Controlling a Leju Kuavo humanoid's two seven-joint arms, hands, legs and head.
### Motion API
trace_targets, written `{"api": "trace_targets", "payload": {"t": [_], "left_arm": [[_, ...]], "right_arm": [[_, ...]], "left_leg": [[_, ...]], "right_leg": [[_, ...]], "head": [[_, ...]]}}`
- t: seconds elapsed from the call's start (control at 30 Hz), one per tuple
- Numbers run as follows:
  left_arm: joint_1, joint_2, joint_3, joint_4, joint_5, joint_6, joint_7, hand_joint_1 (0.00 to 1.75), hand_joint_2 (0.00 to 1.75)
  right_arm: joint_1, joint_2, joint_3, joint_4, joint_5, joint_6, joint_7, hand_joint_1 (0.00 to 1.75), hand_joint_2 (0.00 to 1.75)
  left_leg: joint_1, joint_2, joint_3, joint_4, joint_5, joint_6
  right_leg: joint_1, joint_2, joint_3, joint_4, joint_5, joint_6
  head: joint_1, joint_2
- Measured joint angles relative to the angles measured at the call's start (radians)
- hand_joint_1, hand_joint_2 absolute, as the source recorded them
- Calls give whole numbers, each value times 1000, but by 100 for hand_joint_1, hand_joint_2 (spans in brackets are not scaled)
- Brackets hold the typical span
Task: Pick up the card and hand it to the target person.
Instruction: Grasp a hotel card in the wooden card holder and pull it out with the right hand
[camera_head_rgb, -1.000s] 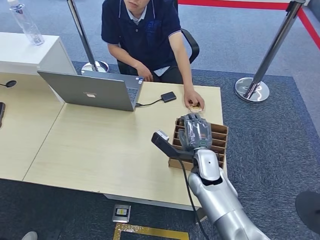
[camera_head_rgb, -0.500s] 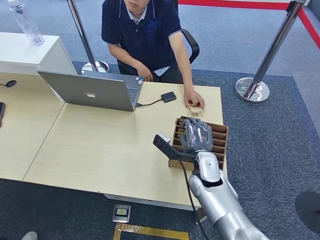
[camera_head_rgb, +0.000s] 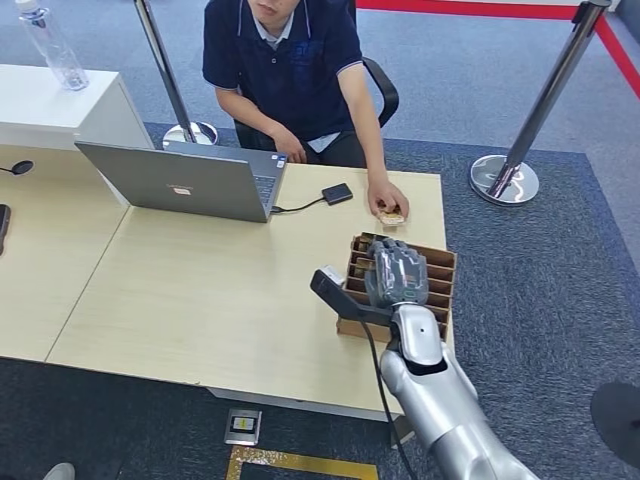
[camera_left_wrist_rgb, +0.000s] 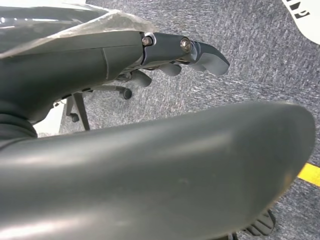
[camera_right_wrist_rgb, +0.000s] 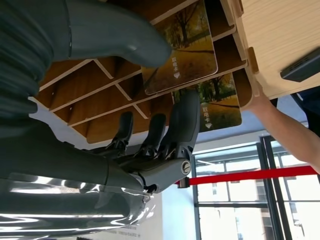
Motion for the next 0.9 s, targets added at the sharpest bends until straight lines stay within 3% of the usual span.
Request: {"api": "trace_targets", "payload": {"t": [0.9], "left_arm": [[0,0,0,1,8,2,0,0,0]], "right_arm": [[-25,12,-24,35,4,8,-14,85,175]], "left_leg": [[0,0,0,0,0,0]], "right_leg": [[0,0,0,0,0,0]], "head": [[0,0]]}}
